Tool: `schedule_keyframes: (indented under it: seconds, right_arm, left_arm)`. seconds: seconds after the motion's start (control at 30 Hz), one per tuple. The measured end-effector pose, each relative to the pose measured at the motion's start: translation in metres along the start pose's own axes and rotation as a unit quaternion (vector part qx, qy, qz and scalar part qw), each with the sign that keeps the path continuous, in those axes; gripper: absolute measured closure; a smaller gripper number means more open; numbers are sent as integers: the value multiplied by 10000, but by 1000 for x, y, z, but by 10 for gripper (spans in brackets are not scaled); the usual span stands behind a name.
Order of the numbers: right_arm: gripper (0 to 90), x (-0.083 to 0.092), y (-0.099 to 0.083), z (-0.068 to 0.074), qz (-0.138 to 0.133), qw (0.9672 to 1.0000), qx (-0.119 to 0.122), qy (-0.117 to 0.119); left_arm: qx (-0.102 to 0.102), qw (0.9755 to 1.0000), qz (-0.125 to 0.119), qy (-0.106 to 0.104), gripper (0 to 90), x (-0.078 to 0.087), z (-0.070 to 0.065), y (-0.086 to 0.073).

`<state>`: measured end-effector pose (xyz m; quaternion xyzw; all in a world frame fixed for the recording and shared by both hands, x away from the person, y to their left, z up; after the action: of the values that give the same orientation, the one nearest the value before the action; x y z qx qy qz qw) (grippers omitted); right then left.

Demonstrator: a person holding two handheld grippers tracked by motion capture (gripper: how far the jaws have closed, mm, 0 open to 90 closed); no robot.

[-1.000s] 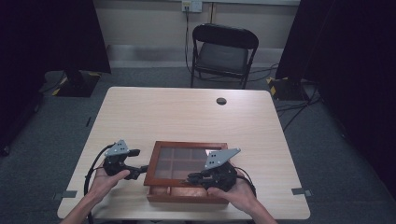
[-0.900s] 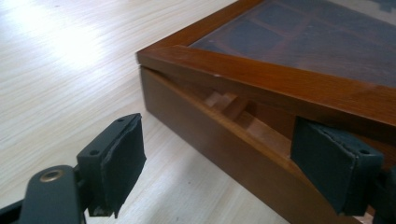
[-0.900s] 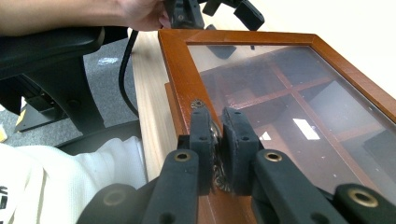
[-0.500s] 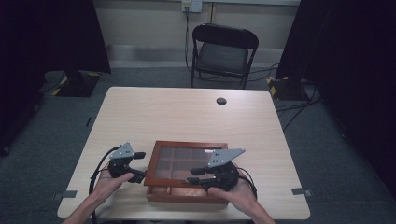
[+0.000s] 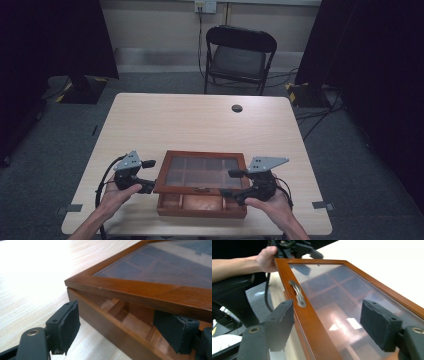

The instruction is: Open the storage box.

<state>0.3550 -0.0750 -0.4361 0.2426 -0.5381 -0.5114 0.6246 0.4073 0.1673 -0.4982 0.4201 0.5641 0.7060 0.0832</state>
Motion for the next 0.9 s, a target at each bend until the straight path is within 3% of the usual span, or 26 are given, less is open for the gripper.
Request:
schedule_keyframes:
  seconds: [0.1,0.27,0.4,0.53,0.77,0.9]
  right_arm:
    - [214,7,-4,-3,-40,10000,-27,-87]
    - [176,12,-5,-5,-70,9999,-2,-157]
    - [173,16,-5,-8,-53,9998,-21,-170]
    - [172,20,-5,-11,-76,9997,-7,-240]
    - [150,26,1,-24,12,9993,98,-354]
    - [151,28,4,-27,9,9991,146,-401]
  left_arm:
    - [68,9999,-131,-68,195,2,-5,6]
    - [-15,9998,-185,-29,186,2,-8,13]
    - [-17,9997,-226,61,197,2,-8,21]
    - [-51,9996,-280,-42,223,2,-9,25]
    - [174,9989,-433,-77,233,2,-8,35]
    - [139,9984,-546,44,243,3,-5,42]
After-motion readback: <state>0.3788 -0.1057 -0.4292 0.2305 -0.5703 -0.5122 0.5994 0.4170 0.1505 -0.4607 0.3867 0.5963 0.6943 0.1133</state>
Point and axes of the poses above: each handheld gripper's, and its own axes: x roughly backward along the jaws, y roughly out of its top, z roughly to its left, the point moved 10 cm from there along -x, roughly forward along the jaws, and after that the axes turned 12 degrees about y, right-handed, at the moved point
